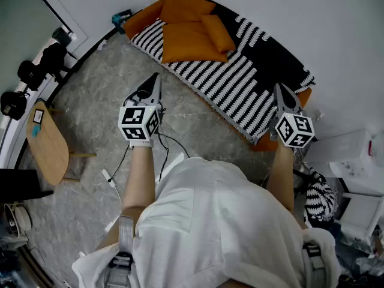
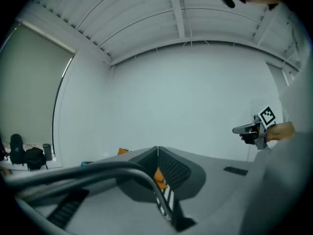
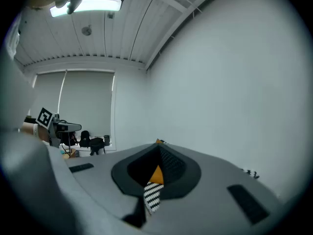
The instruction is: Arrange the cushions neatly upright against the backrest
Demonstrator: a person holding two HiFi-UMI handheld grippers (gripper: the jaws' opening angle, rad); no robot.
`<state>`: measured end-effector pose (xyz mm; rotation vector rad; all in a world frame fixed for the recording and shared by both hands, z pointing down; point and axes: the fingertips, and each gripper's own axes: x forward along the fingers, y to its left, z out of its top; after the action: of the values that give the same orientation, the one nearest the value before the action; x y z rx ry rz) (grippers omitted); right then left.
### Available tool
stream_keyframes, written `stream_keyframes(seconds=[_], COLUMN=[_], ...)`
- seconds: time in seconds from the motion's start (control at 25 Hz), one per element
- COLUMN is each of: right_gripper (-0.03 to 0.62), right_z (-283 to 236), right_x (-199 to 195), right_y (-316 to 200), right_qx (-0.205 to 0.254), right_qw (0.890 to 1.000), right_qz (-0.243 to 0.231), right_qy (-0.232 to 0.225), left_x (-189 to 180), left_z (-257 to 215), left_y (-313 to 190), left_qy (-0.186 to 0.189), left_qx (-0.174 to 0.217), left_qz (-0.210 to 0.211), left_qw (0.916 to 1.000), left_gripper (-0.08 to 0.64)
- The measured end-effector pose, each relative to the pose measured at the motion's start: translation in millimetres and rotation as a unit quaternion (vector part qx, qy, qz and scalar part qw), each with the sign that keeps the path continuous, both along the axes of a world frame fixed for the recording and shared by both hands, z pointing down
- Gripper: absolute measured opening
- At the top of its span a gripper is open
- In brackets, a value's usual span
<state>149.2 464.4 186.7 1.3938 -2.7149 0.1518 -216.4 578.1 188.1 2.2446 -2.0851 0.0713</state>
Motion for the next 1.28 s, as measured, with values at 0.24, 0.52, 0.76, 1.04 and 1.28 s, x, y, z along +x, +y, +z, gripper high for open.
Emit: stream_keyframes(seconds=[0.24,0.52,0.76,1.04,1.28], right_gripper=[0.005,0.005,0.008,0.008,0.008], right_z=[-2,1,1,27,40], right_x=[-13,-33,-48,-36,-9], right_y=[2,0,1,-23,-105], right_qx=[0.003,0.000,0.004,-0.016,-0.025], right_qw=[1.000,1.000,1.000,1.000,1.000], right_qz=[0.000,0.004,0.013,0.019,0.001], right_qy=[0.004,0.005,-0.015,0.002,0.004], left_x=[-11,-28,-39,-23,12], left_z=[-1,5,12,30,41], left_y=[-1,-6,-11,-44,-113], left_qy=[0.000,0.003,0.009,0.022,0.019], left_qx=[0.001,-0.001,-0.003,-0.015,-0.032], left_qz=[0.007,0.013,0.027,0.047,0.036], left_qw=[1.0000,0.9999,0.9996,0.9985,0.9987], left_gripper=[0.015,0.015,0.015,0.015,0.015])
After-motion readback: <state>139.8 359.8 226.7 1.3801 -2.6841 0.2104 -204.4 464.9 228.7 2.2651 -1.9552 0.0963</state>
